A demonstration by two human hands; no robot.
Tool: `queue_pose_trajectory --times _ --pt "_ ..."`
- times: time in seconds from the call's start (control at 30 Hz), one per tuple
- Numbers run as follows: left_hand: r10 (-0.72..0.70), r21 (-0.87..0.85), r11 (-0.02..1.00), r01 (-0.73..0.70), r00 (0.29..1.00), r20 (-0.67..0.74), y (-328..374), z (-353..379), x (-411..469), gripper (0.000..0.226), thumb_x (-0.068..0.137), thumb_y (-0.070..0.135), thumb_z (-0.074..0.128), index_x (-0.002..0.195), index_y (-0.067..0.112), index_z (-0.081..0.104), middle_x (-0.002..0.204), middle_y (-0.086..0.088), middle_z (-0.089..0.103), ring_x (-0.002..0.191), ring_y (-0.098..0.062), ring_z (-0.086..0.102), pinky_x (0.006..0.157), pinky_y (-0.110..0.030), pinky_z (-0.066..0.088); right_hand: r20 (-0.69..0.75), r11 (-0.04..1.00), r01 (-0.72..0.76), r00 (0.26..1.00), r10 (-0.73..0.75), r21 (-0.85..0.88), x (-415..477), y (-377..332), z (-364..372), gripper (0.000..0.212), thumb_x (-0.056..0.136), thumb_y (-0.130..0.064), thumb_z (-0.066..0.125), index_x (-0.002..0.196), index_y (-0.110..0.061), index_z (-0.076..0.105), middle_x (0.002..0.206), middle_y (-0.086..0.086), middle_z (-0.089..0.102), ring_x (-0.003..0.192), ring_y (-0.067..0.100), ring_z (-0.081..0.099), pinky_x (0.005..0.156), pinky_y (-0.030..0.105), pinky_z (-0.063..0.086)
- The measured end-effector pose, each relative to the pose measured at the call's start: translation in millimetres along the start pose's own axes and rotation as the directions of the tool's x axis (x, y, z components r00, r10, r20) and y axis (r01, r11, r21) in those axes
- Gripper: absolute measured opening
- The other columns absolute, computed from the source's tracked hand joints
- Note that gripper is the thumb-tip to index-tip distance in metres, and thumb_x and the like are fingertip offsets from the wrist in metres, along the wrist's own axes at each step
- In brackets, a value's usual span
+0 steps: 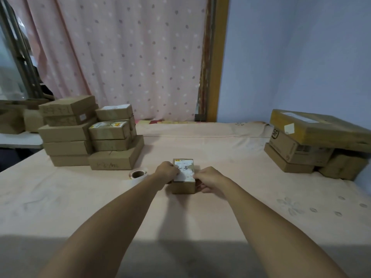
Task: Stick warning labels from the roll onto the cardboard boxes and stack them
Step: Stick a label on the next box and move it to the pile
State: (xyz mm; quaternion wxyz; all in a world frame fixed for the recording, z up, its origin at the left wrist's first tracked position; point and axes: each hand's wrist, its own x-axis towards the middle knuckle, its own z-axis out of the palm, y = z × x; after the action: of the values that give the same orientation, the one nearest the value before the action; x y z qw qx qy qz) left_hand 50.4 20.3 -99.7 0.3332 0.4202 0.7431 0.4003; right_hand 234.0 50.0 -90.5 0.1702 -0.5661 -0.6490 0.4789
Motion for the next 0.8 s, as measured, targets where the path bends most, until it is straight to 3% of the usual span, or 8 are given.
queue_pose_trajectory --times 0.13,0.23,0.33,0.43,0.53,0.7,0.8 --pt "0.006 0.073 0.997 -0.007 1.0 0.003 -2 -12 1 0.008 0.09 0.013 0.063 0.095 0.008 0.067 0.102 -0.013 0.069 0.082 -0.026 0.062 0.069 -0.033 0.052 0.031 0.996 -0.03 0.999 0.032 -0.08 4 -7 4 0.03 0.079 -0.032 0.063 0.093 -0.008 0.073 0.073 0.014 0.073 0.055 0.029 0.063 0.053 0.029 0.047" --pt "0.044 0.176 0.984 -0.042 0.999 -0.007 -5 -17 4 0.018 0.092 0.017 0.062 0.102 0.004 0.068 0.099 -0.011 0.067 0.08 -0.022 0.059 0.064 -0.027 0.048 0.017 0.989 -0.019 1.0 0.022 -0.149 7 -12 5 0.039 0.07 -0.039 0.066 0.093 -0.009 0.075 0.071 0.013 0.074 0.055 0.029 0.06 0.055 0.033 0.048" --pt "0.154 0.354 0.925 -0.138 0.988 -0.016 1 -25 3 0.023 0.094 0.027 0.061 0.104 0.008 0.069 0.103 -0.007 0.067 0.09 -0.023 0.059 0.066 -0.029 0.043 -0.142 0.991 0.027 0.989 -0.045 -0.13 8 -18 4 0.034 0.072 -0.043 0.064 0.08 -0.011 0.073 0.075 0.009 0.073 0.06 0.026 0.062 0.053 0.027 0.045" --pt "0.26 0.476 0.853 -0.215 0.965 -0.029 4 -45 0 0.015 0.088 0.026 0.064 0.088 0.012 0.071 0.093 -0.003 0.072 0.089 -0.023 0.064 0.071 -0.031 0.05 -0.303 0.986 0.087 0.945 -0.127 -0.142 11 -27 7 0.024 0.085 -0.032 0.054 0.065 -0.018 0.051 0.072 0.002 0.058 0.063 0.024 0.052 0.055 0.028 0.035" --pt "0.296 0.584 0.788 -0.196 0.952 -0.081 0 -69 -4 0.015 0.084 0.018 0.059 0.086 0.01 0.072 0.089 -0.004 0.071 0.087 -0.026 0.066 0.069 -0.031 0.053 -0.33 0.978 0.144 0.925 -0.187 -0.152 20 -33 19 0.019 0.088 -0.029 0.051 0.077 -0.019 0.062 0.084 -0.003 0.065 0.076 0.021 0.06 0.061 0.029 0.041" --pt "0.326 0.838 0.541 -0.074 0.937 -0.127 -15 -88 -16 0.032 0.092 0.044 0.061 0.088 0.012 0.062 0.094 -0.005 0.065 0.084 -0.027 0.061 0.065 -0.031 0.046 -0.347 0.953 0.252 0.89 -0.296 -0.168 30 -46 43 0.018 0.092 -0.03 0.051 0.091 -0.024 0.068 0.093 -0.006 0.067 0.087 0.023 0.063 0.068 0.03 0.047" --pt "0.263 0.872 0.488 -0.045 0.96 -0.098 -31 -92 -17 0.04 0.086 0.055 0.067 0.098 0.017 0.067 0.098 -0.004 0.068 0.094 -0.029 0.066 0.067 -0.031 0.046 -0.347 0.937 0.318 0.87 -0.349 -0.143 30 -56 55 0.017 0.092 -0.027 0.051 0.088 -0.022 0.067 0.091 -0.006 0.068 0.085 0.022 0.062 0.067 0.031 0.047"
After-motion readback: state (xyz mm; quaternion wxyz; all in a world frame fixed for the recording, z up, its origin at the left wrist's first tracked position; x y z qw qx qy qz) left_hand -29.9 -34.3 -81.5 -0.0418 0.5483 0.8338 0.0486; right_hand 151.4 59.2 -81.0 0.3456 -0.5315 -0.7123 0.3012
